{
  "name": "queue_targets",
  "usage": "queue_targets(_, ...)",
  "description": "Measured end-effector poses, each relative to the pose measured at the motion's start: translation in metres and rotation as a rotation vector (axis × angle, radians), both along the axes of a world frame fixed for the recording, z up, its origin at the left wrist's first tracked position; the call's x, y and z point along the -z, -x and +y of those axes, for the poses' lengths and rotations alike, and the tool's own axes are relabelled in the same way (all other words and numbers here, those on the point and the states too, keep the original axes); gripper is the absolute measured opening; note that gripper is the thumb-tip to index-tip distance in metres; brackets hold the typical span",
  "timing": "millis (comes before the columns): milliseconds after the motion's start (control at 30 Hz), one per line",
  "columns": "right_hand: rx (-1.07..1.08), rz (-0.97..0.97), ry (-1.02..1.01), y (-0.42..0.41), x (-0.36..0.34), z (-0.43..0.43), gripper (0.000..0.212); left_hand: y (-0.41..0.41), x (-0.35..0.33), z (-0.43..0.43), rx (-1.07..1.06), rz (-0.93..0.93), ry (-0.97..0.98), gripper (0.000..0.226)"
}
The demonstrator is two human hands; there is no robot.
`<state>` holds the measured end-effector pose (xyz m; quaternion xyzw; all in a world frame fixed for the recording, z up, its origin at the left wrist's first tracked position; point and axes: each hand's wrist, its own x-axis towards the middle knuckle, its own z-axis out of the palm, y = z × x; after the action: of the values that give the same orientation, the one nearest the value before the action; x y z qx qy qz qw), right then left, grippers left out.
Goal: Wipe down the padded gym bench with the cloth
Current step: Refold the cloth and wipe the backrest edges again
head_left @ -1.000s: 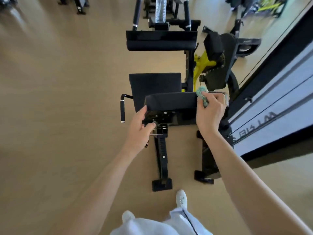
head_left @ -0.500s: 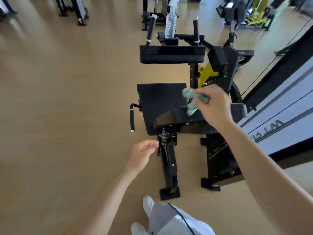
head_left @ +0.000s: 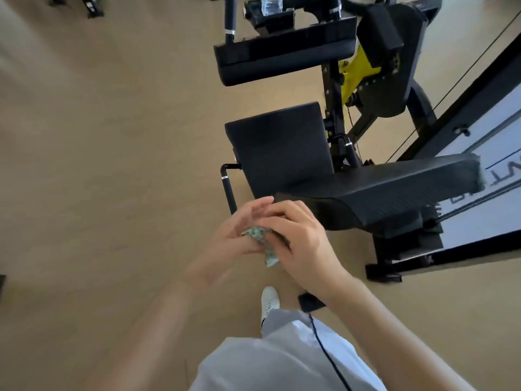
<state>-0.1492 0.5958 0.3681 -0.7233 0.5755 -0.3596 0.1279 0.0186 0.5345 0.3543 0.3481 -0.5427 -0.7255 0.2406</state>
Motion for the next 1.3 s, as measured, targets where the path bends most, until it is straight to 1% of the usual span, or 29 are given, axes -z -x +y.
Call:
queue_targets(67, 0.077, 0.013, 0.068, -0.008, 0.006, -0.005, 0.015, -0.006, -0.006, -0.019, 0.144, 0.008, -0.182, 0.054)
queue_targets(100, 0.095, 0.045, 0.093, -0.01, 0.007, -0.01, 0.016, -0.007, -0.006, -0.028, 0.174, -0.024, -0.206, 0.049)
queue_targets(167, 0.131, 0.113, 0.11, -0.013, 0.011, -0.021, 0.017, -0.009, -0.002, -0.048, 0.187, -0.103, -0.161, 0.043)
queue_targets(233, 0.209, 0.13, 0.099, -0.012, 0.014, -0.03, 0.019, -0.005, 0.003, -0.07, 0.128, -0.1, -0.149, 0.037)
queue_targets(300, 0.335, 0.124, 0.132, -0.009, 0.014, -0.034, 0.019, 0.006, 0.011, -0.095, -0.01, -0.068, -0.166, 0.026)
queue_targets(367, 0.461, 0.16, 0.205, -0.009, 0.015, -0.033, 0.014, 0.022, 0.022, -0.122, -0.106, -0.1, -0.087, 0.025)
queue_targets(400, 0.533, 0.211, 0.237, -0.01, 0.015, -0.032, 0.012, 0.031, 0.027, -0.134, -0.099, -0.11, -0.018, 0.029)
queue_targets(500, 0.804, 0.389, 0.258, -0.007, 0.015, -0.03, 0.013, 0.059, 0.027, -0.159, 0.053, -0.067, 0.139, 0.041)
queue_targets(567, 0.973, 0.47, 0.234, -0.006, 0.016, -0.03, 0.015, 0.077, 0.02, -0.166, 0.204, -0.001, 0.24, 0.044)
queue_targets(633, 1.086, 0.543, 0.198, -0.011, 0.019, -0.035, 0.015, 0.095, 0.017, -0.172, 0.35, 0.042, 0.312, 0.037)
queue_targets(667, 1.128, 0.563, 0.182, -0.015, 0.021, -0.038, 0.015, 0.103, 0.017, -0.174, 0.388, 0.049, 0.326, 0.032)
queue_targets(733, 1.21, 0.578, 0.149, -0.024, 0.023, -0.045, 0.014, 0.116, 0.016, -0.177, 0.424, 0.08, 0.3, 0.021)
queue_targets(800, 1.292, 0.581, 0.103, -0.031, 0.023, -0.055, 0.012, 0.13, 0.017, -0.175, 0.521, 0.172, 0.274, 0.021)
queue_targets(833, 1.327, 0.583, 0.077, -0.034, 0.022, -0.06, 0.012, 0.137, 0.021, -0.172, 0.6, 0.221, 0.303, 0.02)
queue_targets(867, 1.356, 0.591, 0.048, -0.036, 0.021, -0.065, 0.011, 0.143, 0.028, -0.168, 0.677, 0.253, 0.383, 0.019)
queue_targets(933, 1.406, 0.617, 0.014, -0.039, 0.02, -0.07, 0.011, 0.151, 0.056, -0.166, 0.76, 0.259, 0.517, 0.016)
queue_targets(967, 1.411, 0.617, 0.008, -0.04, 0.02, -0.068, 0.012, 0.153, 0.075, -0.168, 0.729, 0.204, 0.54, 0.011)
queue_targets(1000, 1.422, 0.616, -0.002, -0.041, 0.02, -0.068, 0.013, 0.152, 0.095, -0.177, 0.693, 0.102, 0.555, 0.007)
queue_targets(1033, 1.435, 0.608, -0.011, -0.042, 0.019, -0.069, 0.013, 0.149, 0.115, -0.191, 0.666, -0.047, 0.581, 0.008)
queue_targets(1067, 1.453, 0.6, -0.027, -0.044, 0.019, -0.071, 0.013, 0.141, 0.136, -0.211, 0.68, -0.238, 0.614, 0.009)
queue_targets(1133, 1.5, 0.593, -0.057, -0.048, 0.021, -0.078, 0.013, 0.12, 0.171, -0.252, 0.798, -0.64, 0.653, 0.009)
queue_targets(1167, 1.526, 0.594, -0.065, -0.05, 0.023, -0.082, 0.014, 0.111, 0.178, -0.27, 0.856, -0.788, 0.647, 0.01)
queue_targets(1200, 1.55, 0.599, -0.065, -0.051, 0.025, -0.087, 0.014, 0.107, 0.18, -0.283, 0.874, -0.85, 0.635, 0.012)
queue_targets(1233, 1.569, 0.604, -0.061, -0.052, 0.028, -0.091, 0.015, 0.106, 0.177, -0.289, 0.851, -0.833, 0.621, 0.015)
queue_targets(1300, 1.604, 0.619, -0.053, -0.055, 0.032, -0.097, 0.016, 0.114, 0.154, -0.287, 0.758, -0.658, 0.577, 0.021)
